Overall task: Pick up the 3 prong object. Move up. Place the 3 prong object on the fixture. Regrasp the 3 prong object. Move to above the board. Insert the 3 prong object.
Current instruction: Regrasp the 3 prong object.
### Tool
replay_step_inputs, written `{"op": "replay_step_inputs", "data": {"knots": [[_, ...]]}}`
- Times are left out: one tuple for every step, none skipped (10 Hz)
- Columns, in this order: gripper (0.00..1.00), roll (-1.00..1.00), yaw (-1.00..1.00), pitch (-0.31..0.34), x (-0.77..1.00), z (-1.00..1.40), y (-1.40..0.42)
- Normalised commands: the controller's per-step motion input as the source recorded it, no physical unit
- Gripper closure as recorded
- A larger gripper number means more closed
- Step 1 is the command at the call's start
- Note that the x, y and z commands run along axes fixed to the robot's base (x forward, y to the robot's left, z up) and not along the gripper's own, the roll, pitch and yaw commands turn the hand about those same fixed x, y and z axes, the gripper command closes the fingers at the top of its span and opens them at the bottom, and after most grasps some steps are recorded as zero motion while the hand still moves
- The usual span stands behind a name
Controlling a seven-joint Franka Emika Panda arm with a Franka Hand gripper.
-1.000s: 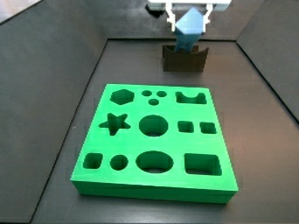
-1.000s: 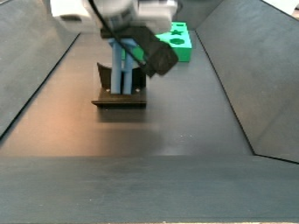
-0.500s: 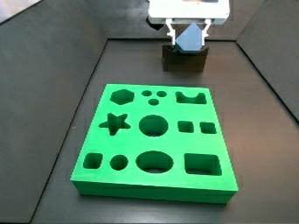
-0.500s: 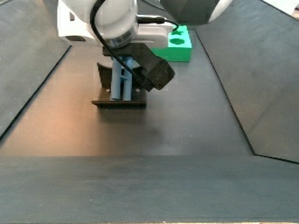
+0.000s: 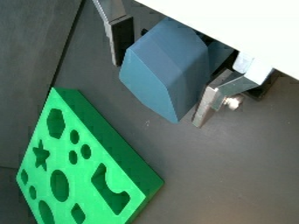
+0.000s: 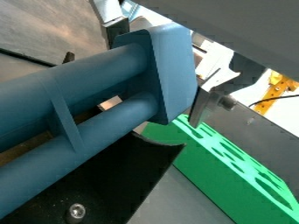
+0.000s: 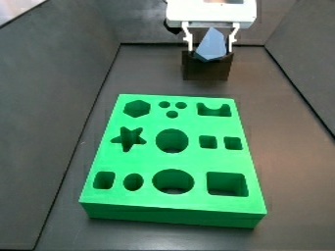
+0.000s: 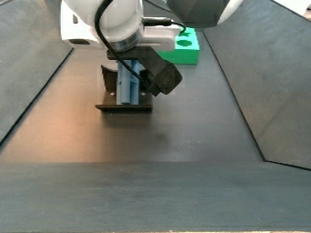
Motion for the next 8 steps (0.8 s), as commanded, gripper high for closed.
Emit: {"op": "replay_step_inputs", "data": {"knots": [[0.00,0.01,0.06,0.040,0.00,1.00,0.00],[0.00,0.02,0.06,0.047,-0.01,1.00,0.00],[0.00,0.03,0.06,0.057,-0.02,1.00,0.01],[0.00,0.04,0.04,0.071,-0.03,1.00,0.01],[0.00,0.04,0.02,0.085,-0.04,1.00,0.01],[0.00,0.04,0.00,0.095,-0.03,0.81,0.01],[0.00,0.04,-0.01,0.097,-0.03,0.68,0.01],[0.00,0.04,-0.03,0.091,-0.02,0.41,0.01]]}}
